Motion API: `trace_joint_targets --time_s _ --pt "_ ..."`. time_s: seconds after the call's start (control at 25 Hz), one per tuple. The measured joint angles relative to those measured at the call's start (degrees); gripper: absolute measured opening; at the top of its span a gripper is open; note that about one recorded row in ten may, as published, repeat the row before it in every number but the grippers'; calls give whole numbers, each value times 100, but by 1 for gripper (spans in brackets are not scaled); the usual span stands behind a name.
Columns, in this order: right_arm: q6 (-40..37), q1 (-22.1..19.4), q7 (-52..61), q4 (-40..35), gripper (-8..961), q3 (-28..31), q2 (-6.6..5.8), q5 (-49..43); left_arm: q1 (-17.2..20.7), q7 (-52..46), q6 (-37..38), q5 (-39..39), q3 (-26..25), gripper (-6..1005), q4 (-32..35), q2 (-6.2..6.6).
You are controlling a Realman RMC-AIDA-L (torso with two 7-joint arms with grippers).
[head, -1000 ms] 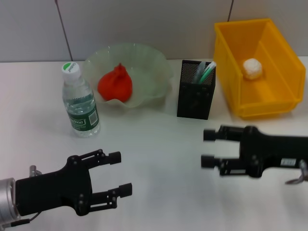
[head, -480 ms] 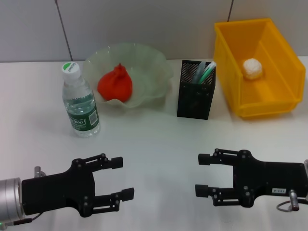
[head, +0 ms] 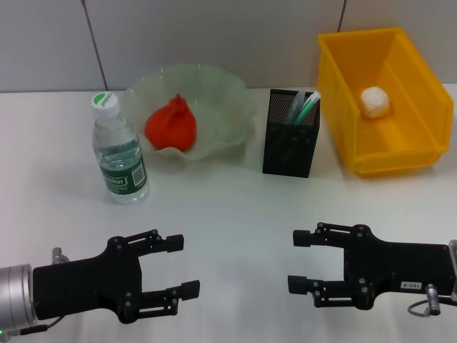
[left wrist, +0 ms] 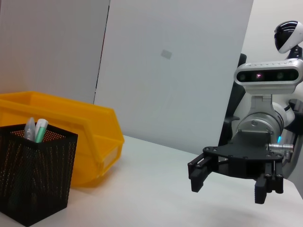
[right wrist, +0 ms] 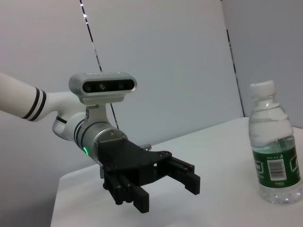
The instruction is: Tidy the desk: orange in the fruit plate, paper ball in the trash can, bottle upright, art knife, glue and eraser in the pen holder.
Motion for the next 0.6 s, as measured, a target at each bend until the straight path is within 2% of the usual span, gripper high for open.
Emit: trace_joint_targets --time_s 0.6 --pt "39 2 -6 -2 771 0 -11 -9 1 0 8 -1 0 787 -23 -17"
